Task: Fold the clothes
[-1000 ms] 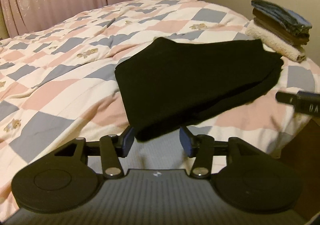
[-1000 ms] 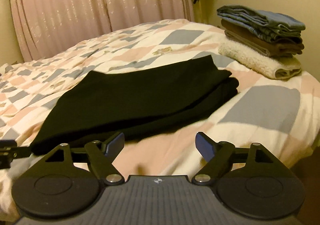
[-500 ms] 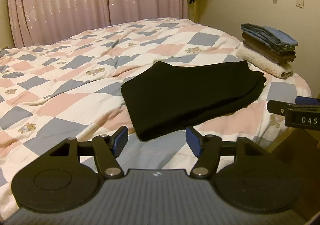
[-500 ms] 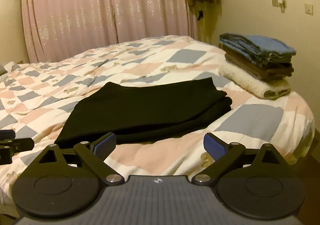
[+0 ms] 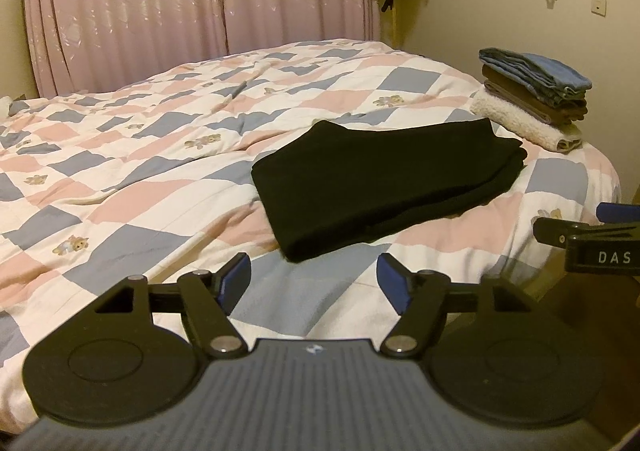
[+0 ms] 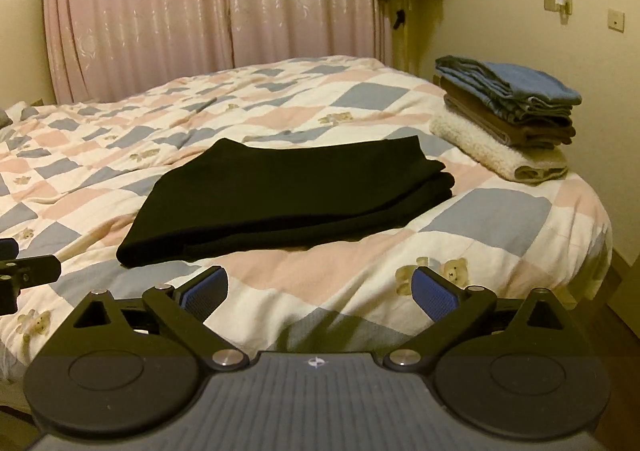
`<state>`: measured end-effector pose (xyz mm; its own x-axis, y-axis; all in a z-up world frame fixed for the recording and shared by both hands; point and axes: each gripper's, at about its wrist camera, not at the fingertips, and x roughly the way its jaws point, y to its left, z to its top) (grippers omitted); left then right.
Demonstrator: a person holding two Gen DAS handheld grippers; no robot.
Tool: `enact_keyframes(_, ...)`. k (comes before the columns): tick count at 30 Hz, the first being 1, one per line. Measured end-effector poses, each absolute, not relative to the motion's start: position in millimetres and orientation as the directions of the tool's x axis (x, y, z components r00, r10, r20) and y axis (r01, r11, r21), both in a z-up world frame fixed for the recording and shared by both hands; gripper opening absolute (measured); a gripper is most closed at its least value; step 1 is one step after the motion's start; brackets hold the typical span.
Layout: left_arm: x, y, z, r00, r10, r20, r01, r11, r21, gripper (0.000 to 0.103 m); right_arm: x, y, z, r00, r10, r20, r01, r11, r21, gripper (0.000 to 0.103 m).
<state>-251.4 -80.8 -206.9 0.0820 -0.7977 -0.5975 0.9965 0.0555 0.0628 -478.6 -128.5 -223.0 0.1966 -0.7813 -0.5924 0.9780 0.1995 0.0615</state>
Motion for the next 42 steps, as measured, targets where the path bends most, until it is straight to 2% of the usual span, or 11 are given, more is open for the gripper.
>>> enact_keyframes(12,-253.6,-81.5,-212.6,0.069,-0.788,-0.611,0.997,0.041,0.059,0.069,-480.2,-134.9,-226.1,0.173,-0.765,-0.620,0.983,0.173,0.061,0.101)
enact_keyframes(42,-228.0,-142.5,-260.7,0.076,-0.690,-0.720,0.997,0.067,0.041,0.070,-463.7,-189.4,-268.6,0.143,-0.687,-0.712,0.985,0.171,0.033,0.101)
